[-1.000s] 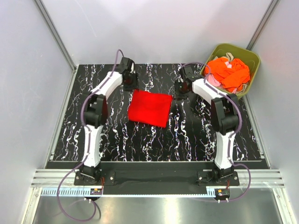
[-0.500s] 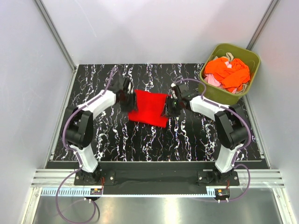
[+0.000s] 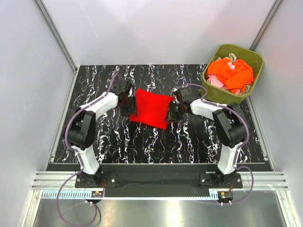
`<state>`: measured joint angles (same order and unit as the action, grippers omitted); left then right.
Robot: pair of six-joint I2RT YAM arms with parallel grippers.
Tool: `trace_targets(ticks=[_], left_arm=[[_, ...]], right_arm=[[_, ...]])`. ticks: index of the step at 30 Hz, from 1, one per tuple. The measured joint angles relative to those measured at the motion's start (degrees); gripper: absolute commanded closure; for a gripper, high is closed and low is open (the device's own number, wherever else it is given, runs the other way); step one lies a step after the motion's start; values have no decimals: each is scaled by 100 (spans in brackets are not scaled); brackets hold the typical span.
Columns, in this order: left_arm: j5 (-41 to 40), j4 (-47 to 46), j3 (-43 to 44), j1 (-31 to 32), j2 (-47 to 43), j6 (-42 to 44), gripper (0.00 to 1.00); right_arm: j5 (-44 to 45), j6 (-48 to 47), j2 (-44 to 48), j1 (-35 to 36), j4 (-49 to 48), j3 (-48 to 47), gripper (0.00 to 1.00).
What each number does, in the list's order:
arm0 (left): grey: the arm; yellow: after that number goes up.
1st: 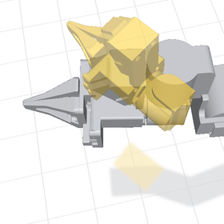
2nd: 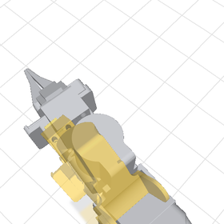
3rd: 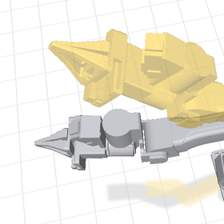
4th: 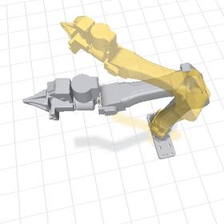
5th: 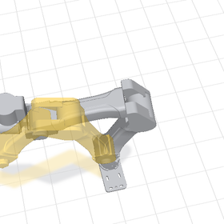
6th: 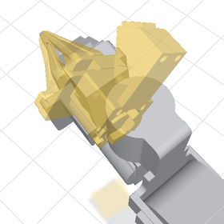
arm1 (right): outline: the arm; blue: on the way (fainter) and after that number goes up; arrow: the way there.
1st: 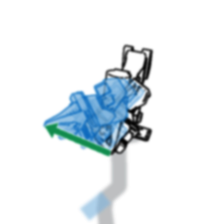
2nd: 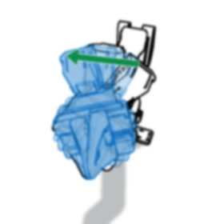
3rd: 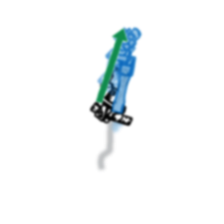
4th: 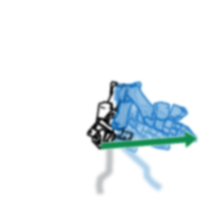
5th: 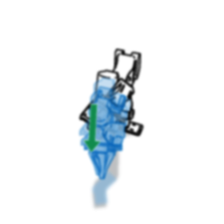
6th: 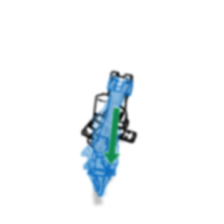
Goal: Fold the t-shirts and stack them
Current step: Fold the tshirt, then neatly place the folded tshirt to the corner
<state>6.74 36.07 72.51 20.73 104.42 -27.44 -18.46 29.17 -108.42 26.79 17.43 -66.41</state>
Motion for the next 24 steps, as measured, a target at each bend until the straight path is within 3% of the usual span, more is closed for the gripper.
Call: trace_targets(ticks=[11,24], left_arm=[[358,164,1283,-306,133,579,43],[1554,195,1834,-920,1558,1611,43]], right_arm=[[101,-166,291,-17,232,-734,58],[-48,-678,-964,-326,289,-1467,56]])
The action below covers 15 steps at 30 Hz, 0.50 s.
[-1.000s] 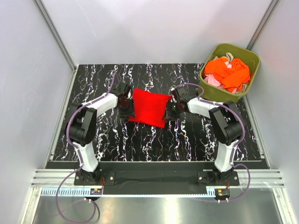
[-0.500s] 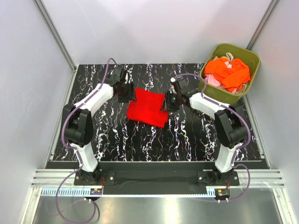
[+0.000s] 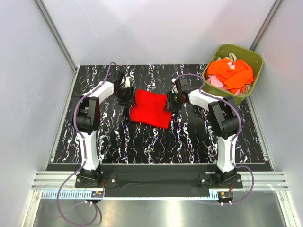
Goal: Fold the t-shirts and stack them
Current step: Neatly place the folded tshirt to the corner
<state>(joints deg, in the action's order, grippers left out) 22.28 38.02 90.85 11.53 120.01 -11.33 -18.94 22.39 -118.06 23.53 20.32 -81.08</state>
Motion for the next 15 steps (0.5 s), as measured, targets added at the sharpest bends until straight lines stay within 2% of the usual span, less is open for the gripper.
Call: trace_targets(ticks=[6,9,15], left_arm=[[214,-26,37,2,151,170,47],[382,-46,186,0,315,192,57],[732,-105,319,-20,577,144,95]], right_arm=[[85,-170,212,-94,103,44,56],[90,-184,597,-92,177,173,56],[157,-184,1366,-92,179,413,56]])
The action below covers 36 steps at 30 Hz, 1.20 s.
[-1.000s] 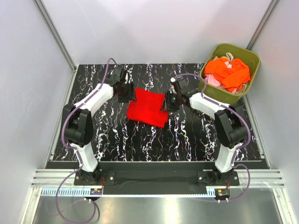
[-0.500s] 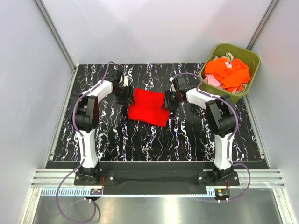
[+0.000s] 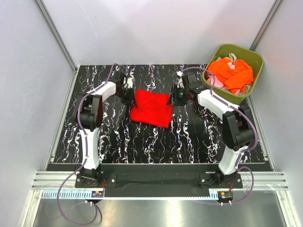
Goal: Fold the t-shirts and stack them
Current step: Neatly place the folded tshirt to the corner
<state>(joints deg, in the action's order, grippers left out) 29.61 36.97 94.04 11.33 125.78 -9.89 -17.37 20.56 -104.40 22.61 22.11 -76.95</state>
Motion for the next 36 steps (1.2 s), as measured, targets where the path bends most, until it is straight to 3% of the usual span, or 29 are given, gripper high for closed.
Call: trace_targets(ticks=[1,10,22,29,36], left_arm=[[24,-4,7,-2,2,-4,100],[-4,125,195,-232,9,-44,100],[-892,684,1104,-1574,280,192,100],[-1226,890,2350,-2487,992,107,100],[-1797,861,4000,-2750,1788,219,98]], right_arm=[[2,4,61,0,0,31,56],[22,31,269,0,13,352,55],[4,177,789,0,0,579,55],[-267,334,1071,0,-155,811,55],[-496,345,1102,0,-273,817,55]])
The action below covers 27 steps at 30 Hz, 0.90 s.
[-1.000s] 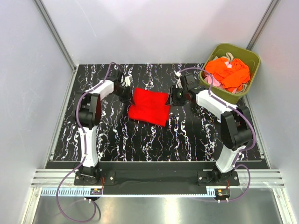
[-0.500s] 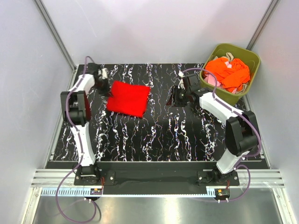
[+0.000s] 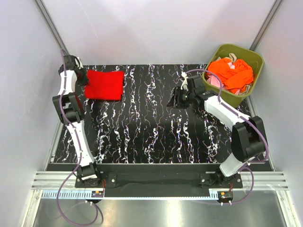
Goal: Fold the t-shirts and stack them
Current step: Neatly place the folded tshirt to the corner
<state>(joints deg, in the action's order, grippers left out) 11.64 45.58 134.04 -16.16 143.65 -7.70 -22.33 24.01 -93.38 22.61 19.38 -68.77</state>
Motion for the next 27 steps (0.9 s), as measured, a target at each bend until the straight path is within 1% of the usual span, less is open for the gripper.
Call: trace_targets(ticks=[4,5,6,7,9,11,12,14,17,20,23,24,27], left_arm=[[-79,-208,321,-85,247,-37,98],[-81,-284,350,-122,291,-83,95],[-81,-354,350,-166,319,-125,90],[-81,-428,345,-221,337,-151,80],[-81,-656,323,-334,345,-201,75],[-74,-925,317,-413,345,-225,57],[-79,-1045,317,-461,345,-238,51],[-83,-1237,317,-529,345,-295,46],[-79,-1427,168,-535,280,-339,44],[-81,-1456,-291,-472,-9,-393,44],[-42,-1482,-866,-339,-468,-446,46],[-9,-1513,-1115,-271,-691,-470,49],[188,-1552,-1836,-9,-1410,-560,53]], right_arm=[[-118,2,-2,0,-28,0,55],[-136,2,-2,0,-28,0,55],[-140,0,-4,0,-26,-2,55],[-140,2,-11,0,-26,-7,55],[-144,2,-35,0,-28,-37,55],[-146,2,-48,0,-24,-72,55],[-157,4,-52,0,-24,-101,55],[-192,4,-55,0,-42,-149,55],[-245,4,-55,0,-76,-177,54],[-247,4,-55,0,-68,-177,54],[-245,24,-52,0,-68,-177,54],[-243,33,-52,0,-66,-177,54],[-236,70,-9,0,13,-177,52]])
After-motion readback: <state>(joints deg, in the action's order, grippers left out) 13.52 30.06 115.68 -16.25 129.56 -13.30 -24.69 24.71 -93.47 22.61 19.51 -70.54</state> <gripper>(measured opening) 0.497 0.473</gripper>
